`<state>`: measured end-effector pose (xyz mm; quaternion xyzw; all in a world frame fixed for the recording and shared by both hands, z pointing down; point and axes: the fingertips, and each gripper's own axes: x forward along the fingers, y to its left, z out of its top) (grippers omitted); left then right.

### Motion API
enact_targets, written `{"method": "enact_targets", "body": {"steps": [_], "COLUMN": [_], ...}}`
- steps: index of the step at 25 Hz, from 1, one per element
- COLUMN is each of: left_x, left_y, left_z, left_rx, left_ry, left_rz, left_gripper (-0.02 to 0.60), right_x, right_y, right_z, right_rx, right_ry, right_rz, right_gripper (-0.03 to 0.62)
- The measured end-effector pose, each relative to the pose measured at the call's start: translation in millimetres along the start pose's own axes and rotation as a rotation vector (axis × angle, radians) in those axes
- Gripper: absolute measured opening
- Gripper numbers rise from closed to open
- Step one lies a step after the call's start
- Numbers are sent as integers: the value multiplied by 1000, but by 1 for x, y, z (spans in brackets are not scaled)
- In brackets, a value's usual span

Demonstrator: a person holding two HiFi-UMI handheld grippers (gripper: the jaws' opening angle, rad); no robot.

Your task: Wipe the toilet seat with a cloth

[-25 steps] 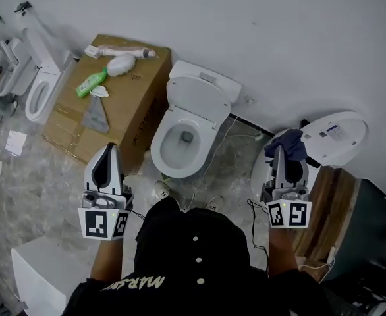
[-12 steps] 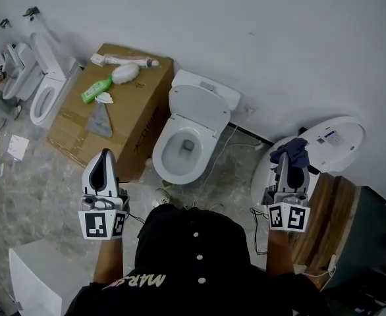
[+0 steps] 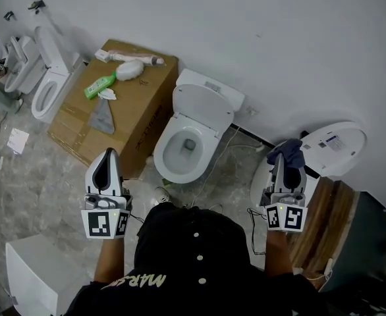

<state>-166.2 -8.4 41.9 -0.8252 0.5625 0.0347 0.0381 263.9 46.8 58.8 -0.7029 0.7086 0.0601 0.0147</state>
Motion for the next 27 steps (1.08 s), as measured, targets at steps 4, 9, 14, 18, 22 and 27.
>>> {"method": "enact_targets", "body": {"steps": [4,9,14,18,22,27], "left_x": [0,0,-2,-3,-2,2], "left_y": [1,0,0,-1,-1,-5], "left_z": [-1,-1,1,1,0,0], "left_rx": [-6,-3,-3,-2,-1,1], "left_ry": [-4,-4,-2,1,2,-1], "left_rz": [1,-5,-4,-3,-3,-6], "left_gripper": [9,9,9,9,9,9], "right_x": [3,5,7,8,9,11], "right_y": [5,10,14,15,15,11], "right_z": [-3,-6,-7,-8,-10,-13], "right_rx": [21,28,39,39,36,36], "right_ry": [8,12,23,25,28,32], "right_rz": [11,23,33,38,43,43], "right_gripper": [95,95,97,97,95,97]}}
